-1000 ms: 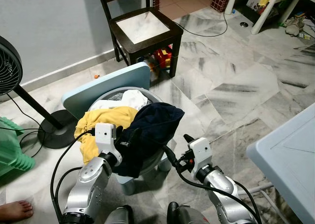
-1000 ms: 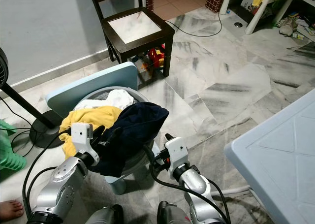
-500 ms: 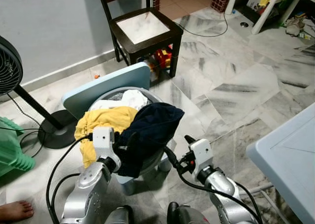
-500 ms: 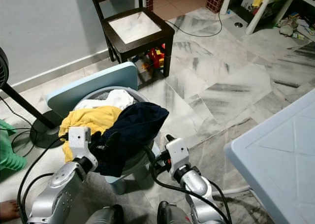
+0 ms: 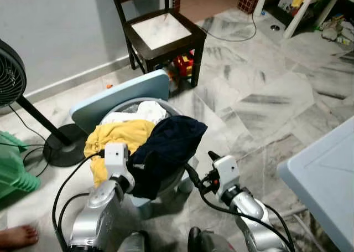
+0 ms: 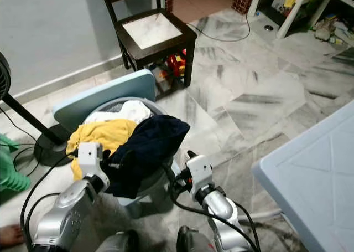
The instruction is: Hang hanger
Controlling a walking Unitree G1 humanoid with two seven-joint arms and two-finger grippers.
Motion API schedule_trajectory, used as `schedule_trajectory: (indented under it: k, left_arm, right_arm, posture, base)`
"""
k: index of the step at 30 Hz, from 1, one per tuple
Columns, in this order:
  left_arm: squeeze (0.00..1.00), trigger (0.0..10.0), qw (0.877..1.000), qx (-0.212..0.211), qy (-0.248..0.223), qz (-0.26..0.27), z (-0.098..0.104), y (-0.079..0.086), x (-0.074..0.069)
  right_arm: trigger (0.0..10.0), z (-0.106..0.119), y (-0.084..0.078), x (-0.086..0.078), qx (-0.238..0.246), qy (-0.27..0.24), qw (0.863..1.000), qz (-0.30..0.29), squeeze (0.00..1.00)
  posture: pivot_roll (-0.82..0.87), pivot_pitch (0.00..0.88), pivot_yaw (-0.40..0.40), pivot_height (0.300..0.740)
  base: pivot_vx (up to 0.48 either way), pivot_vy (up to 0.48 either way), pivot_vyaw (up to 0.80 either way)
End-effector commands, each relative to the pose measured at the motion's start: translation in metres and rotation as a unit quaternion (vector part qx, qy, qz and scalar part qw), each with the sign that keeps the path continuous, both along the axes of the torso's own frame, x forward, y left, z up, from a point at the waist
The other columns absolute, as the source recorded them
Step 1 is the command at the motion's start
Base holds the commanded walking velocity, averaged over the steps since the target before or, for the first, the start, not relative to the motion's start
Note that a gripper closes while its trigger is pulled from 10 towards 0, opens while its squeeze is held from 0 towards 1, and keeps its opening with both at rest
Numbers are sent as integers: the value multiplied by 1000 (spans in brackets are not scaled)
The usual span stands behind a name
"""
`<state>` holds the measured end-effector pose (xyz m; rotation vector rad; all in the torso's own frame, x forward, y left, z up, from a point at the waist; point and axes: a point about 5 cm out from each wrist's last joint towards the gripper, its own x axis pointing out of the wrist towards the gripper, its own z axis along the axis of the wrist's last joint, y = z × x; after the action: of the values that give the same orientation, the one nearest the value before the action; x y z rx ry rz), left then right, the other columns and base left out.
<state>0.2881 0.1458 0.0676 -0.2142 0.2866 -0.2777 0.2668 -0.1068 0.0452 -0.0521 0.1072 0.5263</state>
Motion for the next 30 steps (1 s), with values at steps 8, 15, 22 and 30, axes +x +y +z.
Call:
schedule_trajectory:
  k: [8,15,22,30]
  left_arm:
    - [0,0,999,21,13,-24,-12,-2,3]
    - [0,0,998,54,11,-36,-20,-1,-5]
    - [0,0,997,66,9,-38,-26,-1,-12]
    - [0,0,987,146,-40,-53,-20,1,-11]
  right_arm:
    - [10000,-2,-2,-4,-2,0,1000,-8,0]
    - [10000,-2,-3,-3,-4,-1,1000,-15,0]
    - [10000,-2,-2,-3,-4,-1,1000,-11,0]
    - [10000,-2,-3,-2,-7,-2,1000,-11,0]
  posture:
    - [51,245,-2,740]
    - [54,245,2,740]
    - [63,245,-4,740]
    - [64,247,-8,740]
  base:
    - [0,0,0]
    - [0,0,0]
    - [0,0,0]
    - [0,0,0]
